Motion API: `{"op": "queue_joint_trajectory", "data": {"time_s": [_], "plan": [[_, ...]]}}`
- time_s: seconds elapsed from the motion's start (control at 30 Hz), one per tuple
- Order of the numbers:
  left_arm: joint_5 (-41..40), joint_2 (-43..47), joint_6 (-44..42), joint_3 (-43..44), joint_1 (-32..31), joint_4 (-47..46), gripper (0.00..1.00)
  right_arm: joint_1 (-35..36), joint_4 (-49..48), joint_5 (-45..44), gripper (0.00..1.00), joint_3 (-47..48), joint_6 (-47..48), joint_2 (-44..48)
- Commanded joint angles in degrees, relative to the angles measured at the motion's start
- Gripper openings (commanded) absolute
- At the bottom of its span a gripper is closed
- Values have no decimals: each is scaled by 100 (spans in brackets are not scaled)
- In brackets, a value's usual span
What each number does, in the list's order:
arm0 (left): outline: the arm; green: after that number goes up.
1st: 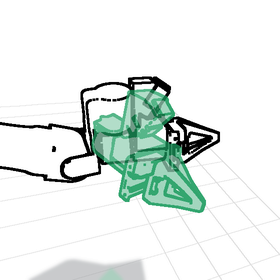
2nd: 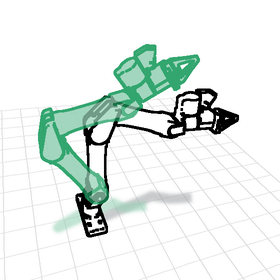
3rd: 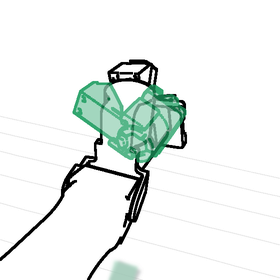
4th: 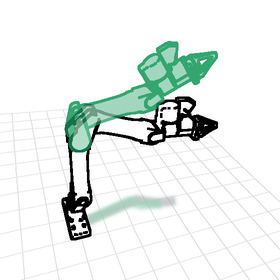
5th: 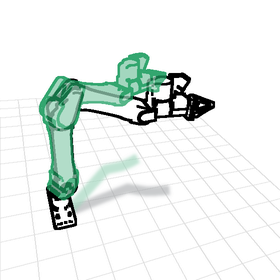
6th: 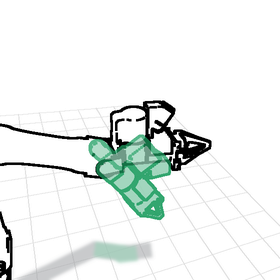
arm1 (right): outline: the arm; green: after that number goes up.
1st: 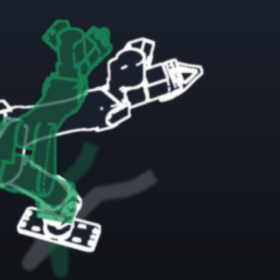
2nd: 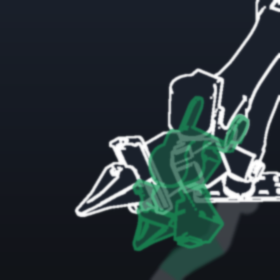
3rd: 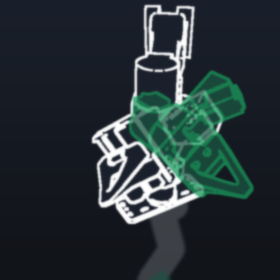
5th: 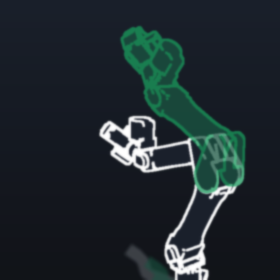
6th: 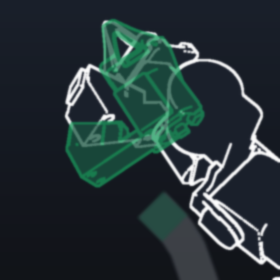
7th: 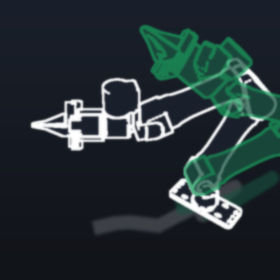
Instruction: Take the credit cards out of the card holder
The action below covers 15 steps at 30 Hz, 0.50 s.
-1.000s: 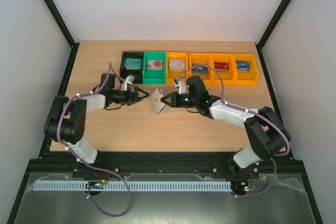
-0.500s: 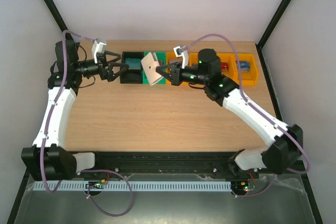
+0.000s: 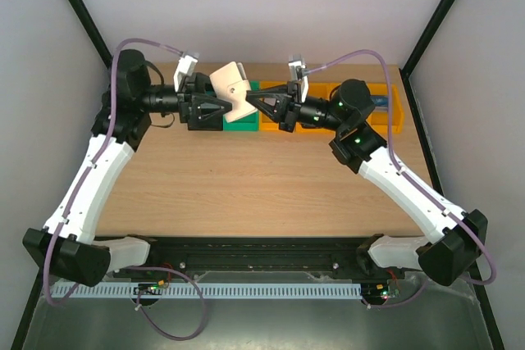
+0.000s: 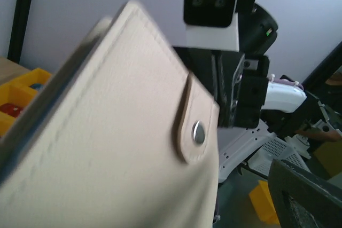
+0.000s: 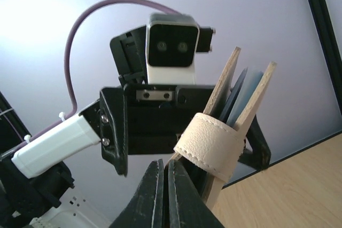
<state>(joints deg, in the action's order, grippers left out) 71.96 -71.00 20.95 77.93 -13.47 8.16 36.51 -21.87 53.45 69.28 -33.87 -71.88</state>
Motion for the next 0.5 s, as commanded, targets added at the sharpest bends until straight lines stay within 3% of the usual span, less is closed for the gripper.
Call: {"op": "queue_joint_trajectory", "data": {"time_s": [0.0,0.13,0.3,0.4,0.47], "plan": [[105,-137,380,375,-109,-407,94,40,-506,215,2,-154,-134,209],[489,-132,-169,607,-97,90,59,40,-262,165,2,-219,101,375],[665,-23,-1303,920,-109,1287,31,40,89,112,2,-141,301,358],[657,6,-1344,979,-101,1404,5,40,144,132,2,-146,344,315],[607,27,-1689,1043,-101,1826,2,40,392,76,2,-152,584,348]]}}
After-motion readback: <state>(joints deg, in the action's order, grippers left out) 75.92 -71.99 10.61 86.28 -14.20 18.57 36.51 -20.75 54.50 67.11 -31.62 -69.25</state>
